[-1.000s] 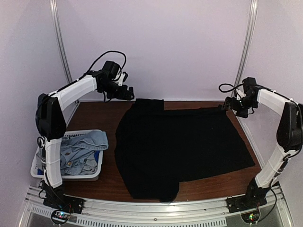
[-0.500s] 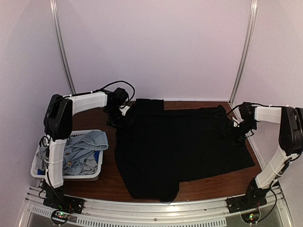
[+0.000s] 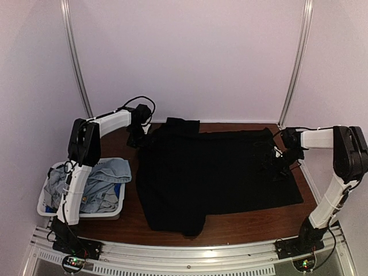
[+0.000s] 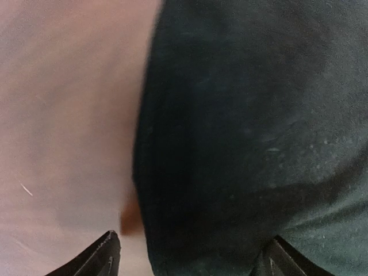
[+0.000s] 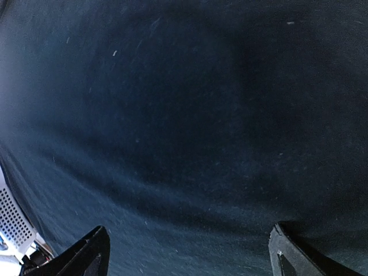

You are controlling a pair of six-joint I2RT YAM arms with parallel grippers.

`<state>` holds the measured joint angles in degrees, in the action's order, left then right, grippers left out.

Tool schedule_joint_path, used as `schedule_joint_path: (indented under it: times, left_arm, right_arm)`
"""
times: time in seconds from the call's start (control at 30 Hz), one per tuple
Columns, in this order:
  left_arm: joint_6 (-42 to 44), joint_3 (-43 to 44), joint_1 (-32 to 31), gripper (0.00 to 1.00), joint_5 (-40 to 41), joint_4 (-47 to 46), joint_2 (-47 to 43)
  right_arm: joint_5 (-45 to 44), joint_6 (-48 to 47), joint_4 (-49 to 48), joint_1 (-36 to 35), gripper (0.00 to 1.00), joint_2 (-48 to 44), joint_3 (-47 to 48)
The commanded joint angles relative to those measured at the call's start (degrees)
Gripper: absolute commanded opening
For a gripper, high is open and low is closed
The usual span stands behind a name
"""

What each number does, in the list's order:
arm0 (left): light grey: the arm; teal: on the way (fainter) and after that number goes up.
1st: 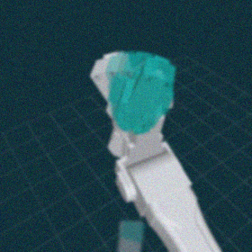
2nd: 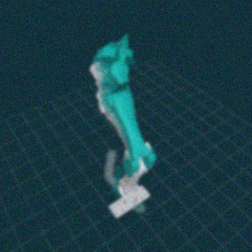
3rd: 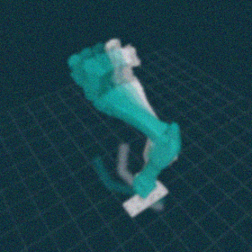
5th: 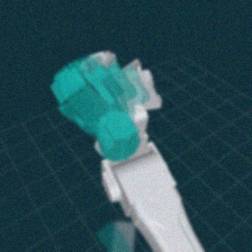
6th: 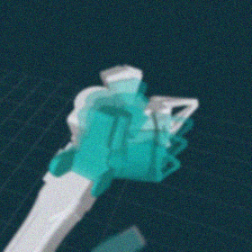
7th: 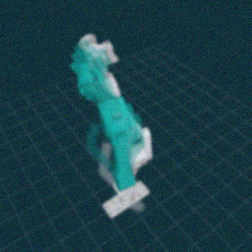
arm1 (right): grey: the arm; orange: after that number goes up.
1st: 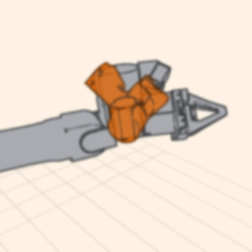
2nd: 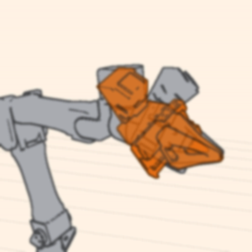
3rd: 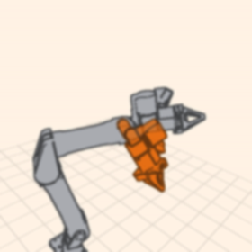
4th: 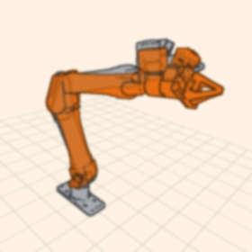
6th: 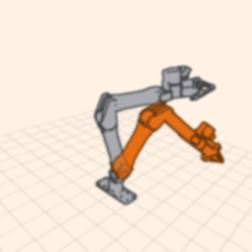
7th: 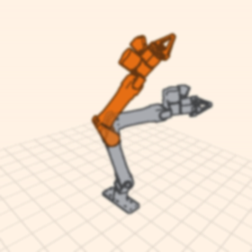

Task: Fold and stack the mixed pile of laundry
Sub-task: Pick up the flattened T-shirt from the center of the board.

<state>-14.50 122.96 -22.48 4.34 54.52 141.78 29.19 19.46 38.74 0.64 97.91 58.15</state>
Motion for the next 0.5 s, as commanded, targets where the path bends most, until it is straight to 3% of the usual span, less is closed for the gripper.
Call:
schedule_joint_path:
  times: [0.0,0.1,0.2,0.37,0.47]
  left_arm:
    - [0.07,9.12,3.44,0.89,2.51,0.31,5.0]
    - [1.01,14.28,3.52,0.92,-1.04,-0.23,4.28]
    - [1.6,13.51,2.4,0.96,-3.9,-2.26,-1.4]
    - [3.96,3.95,-2.66,0.98,-3.98,-2.85,-13.56]
    - [2.28,-5.35,-5.42,0.97,-5.79,-3.03,-19.22]
  right_arm:
    - [4.05,3.08,-2.23,-3.51,0.96,3.42,2.92]
    - [3.01,3.06,-0.75,-3.5,0.96,1.3,6.4]
    - [0.28,1.33,2.71,-2.56,0.97,-2.92,9.62]
    - [-0.96,-1.53,4.2,-1.52,0.96,-9.98,7.8]
    - [1.23,-2.07,2.68,-1.52,0.95,-8.98,5.66]
